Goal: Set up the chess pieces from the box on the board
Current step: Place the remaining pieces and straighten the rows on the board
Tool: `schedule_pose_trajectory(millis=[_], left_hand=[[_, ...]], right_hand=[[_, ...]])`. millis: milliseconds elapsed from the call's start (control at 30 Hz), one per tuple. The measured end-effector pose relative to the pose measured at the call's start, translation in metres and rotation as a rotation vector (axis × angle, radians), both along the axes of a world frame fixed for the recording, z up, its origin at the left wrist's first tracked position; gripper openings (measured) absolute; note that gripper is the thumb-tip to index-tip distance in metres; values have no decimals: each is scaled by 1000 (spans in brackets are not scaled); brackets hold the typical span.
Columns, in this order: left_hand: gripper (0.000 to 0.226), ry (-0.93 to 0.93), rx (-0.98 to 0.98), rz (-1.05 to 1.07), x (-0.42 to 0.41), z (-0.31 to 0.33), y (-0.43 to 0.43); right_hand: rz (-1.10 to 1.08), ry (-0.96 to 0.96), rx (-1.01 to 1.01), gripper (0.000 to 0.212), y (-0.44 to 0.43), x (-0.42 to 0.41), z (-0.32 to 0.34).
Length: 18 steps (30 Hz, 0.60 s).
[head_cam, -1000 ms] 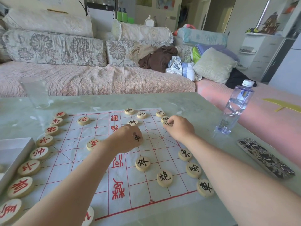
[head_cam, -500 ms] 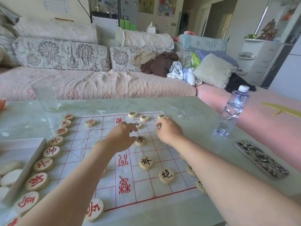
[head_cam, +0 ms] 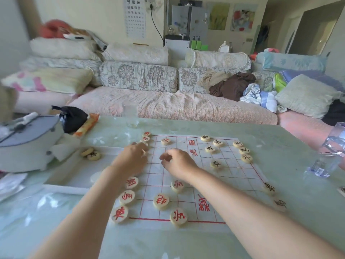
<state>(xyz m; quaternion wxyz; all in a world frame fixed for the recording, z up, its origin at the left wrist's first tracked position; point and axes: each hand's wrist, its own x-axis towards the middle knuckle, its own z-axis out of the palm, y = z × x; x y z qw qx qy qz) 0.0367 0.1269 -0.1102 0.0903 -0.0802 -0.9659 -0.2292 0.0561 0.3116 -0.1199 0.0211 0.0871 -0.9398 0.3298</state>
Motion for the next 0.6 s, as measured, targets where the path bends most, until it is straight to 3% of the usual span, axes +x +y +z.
schedule_pose_trajectory(millis=[100,300,433,600], left_hand=[[26,-43,-76,64,8,-4,-49],[43,-137,-107,162,16,-19,-130],[56,-102,-45,228,18,-25,-169],[52,-23,21,229,8,-29,-186]], right_hand=[[87,19,59,18,-43,0,2],[253,31,232,33,-123,-17,8],[305,37,340,38,-165,-36,4],[334,53,392,42,-205,-63,-5]])
